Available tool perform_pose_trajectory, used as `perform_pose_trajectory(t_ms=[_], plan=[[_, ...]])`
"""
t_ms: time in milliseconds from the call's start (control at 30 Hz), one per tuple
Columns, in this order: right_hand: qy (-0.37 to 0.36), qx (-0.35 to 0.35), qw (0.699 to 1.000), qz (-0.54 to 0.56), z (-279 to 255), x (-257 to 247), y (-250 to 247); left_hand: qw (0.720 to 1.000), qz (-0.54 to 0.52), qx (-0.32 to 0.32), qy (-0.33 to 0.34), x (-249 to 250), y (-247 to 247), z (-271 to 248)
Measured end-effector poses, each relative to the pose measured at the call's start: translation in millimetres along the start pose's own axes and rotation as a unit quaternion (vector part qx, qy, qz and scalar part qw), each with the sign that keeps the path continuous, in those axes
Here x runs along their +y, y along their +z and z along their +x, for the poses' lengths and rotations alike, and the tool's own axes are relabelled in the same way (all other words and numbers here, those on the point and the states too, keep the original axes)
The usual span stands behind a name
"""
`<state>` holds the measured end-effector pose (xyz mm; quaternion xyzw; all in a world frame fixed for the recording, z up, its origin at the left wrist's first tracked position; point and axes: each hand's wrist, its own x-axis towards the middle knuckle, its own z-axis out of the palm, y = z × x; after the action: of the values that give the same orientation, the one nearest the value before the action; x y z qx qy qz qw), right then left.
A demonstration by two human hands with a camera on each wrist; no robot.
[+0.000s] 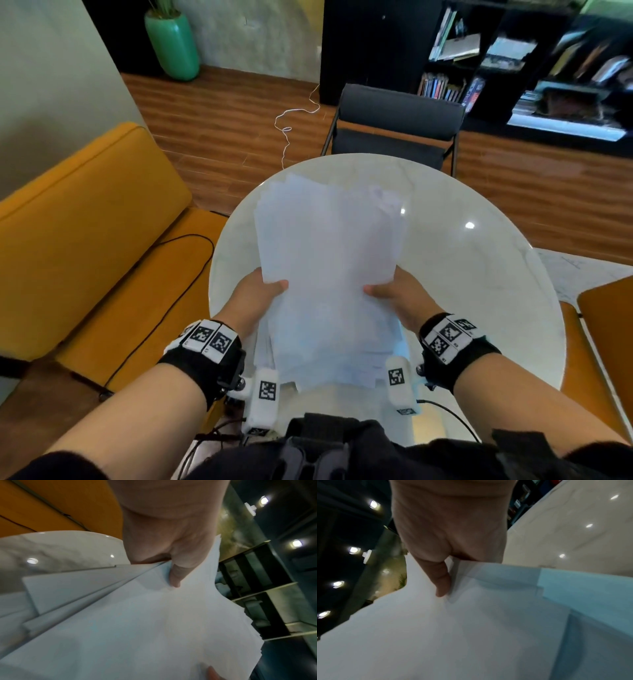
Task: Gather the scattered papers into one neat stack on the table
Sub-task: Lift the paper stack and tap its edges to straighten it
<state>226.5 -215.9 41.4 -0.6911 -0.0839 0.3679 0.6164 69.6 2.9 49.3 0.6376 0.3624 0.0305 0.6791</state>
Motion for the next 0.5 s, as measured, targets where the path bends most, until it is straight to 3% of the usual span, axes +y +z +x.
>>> perform_pose_trajectory(t_ms=[133, 233, 367, 500], plan=[[-0.066, 0.097, 0.993, -0.007, 0, -33, 4, 0.994, 0.016, 0.073, 0.076, 34, 9, 0], [-0.142, 0.145, 0.979, 0.009, -20, -66, 1, 0.985, -0.037, 0.088, 0.142, 66, 22, -14], [-0.185, 0.155, 0.97, 0.033, -29, -77, 2, 0.973, -0.089, 0.085, 0.197, 76, 19, -21], [-0.187, 0.133, 0.973, 0.025, -39, -65, -4, 0.973, -0.069, 0.056, 0.213, 68, 12, -13]])
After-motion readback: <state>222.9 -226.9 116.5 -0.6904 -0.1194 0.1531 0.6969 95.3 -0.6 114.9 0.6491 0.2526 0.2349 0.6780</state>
